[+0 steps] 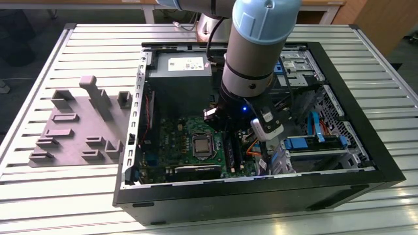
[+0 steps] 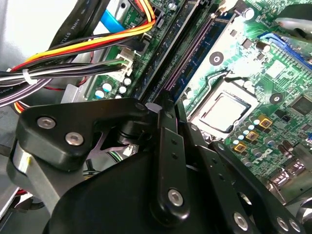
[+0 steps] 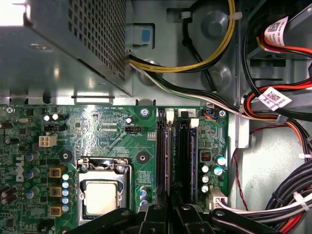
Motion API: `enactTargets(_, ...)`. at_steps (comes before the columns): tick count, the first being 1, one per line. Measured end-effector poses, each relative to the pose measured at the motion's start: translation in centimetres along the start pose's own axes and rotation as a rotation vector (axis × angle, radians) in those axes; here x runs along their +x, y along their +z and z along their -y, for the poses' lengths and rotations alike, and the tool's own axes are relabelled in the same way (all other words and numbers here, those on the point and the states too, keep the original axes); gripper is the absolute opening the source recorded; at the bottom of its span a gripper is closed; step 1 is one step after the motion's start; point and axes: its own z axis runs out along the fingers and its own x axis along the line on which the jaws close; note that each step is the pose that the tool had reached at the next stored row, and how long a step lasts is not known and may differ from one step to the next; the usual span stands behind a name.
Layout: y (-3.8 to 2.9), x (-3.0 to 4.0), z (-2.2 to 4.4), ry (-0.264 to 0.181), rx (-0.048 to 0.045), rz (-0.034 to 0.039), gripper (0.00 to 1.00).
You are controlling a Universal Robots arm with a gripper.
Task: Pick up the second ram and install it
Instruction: 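Insert the second ram into the second slot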
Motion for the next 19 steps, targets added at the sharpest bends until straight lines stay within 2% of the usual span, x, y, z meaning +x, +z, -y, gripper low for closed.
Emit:
enactTargets(9, 0.01, -0.01, 0.0, 0.001, -0.0001, 0.0, 0.14)
enactTargets(19, 0.13, -0.07, 0.01, 0.027, -0.0018, 0.0002, 0.14)
